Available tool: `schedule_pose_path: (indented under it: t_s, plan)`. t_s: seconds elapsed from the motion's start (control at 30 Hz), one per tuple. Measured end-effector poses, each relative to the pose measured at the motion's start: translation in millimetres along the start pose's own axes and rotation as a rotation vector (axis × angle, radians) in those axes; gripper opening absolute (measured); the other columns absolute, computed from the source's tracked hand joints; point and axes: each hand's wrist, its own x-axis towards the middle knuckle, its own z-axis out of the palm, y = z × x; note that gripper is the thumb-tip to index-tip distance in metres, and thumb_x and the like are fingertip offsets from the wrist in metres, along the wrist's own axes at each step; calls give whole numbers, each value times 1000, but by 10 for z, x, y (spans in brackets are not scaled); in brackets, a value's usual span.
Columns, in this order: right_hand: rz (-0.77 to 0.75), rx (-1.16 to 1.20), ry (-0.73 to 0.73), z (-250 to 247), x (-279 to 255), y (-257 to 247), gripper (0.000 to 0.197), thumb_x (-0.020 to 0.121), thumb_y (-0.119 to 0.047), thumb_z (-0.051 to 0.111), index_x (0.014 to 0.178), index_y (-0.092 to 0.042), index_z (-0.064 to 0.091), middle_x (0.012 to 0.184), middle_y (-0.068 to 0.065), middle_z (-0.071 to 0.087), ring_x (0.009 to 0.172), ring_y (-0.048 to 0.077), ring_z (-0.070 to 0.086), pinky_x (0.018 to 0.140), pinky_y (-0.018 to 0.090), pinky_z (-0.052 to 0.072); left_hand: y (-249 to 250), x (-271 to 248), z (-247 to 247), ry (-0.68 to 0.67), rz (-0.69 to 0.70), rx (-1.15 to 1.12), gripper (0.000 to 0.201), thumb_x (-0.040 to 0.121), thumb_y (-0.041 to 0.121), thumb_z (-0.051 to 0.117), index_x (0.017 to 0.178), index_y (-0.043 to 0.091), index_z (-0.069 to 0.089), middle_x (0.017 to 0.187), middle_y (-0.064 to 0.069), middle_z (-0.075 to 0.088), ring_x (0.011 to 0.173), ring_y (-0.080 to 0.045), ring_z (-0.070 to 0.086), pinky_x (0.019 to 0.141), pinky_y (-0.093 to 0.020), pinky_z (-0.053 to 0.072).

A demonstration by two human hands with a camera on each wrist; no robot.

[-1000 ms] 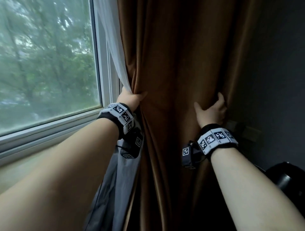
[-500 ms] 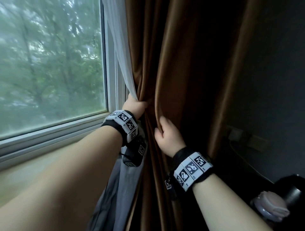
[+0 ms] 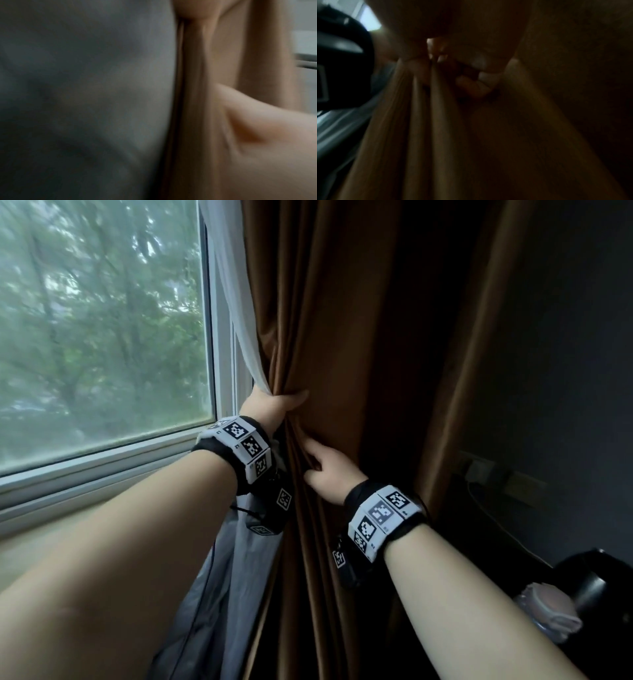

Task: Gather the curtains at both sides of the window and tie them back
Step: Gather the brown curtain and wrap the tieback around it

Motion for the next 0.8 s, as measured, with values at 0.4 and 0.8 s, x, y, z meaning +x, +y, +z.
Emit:
schedule_pose_path:
  t_s: [0.4, 0.8]
  plan:
    - [454, -326, 1222, -1100, -398, 618, 80, 73, -26, 67, 140, -29, 23, 150, 9, 18, 137, 32, 23, 110, 48, 20, -78, 95, 152, 99, 75, 142, 56, 81, 28, 68, 132, 23, 44, 102, 4, 57, 92, -21, 58, 89, -34, 50]
    - [263, -223, 477, -904, -400, 475, 36, 94, -12, 42, 125, 6, 47, 144, 23, 32, 125, 38, 42, 102, 30, 32, -104, 155, 185, 111, 105, 185, 58, 81, 29, 67, 133, 21, 43, 109, 2, 57, 93, -19, 55, 88, -30, 46]
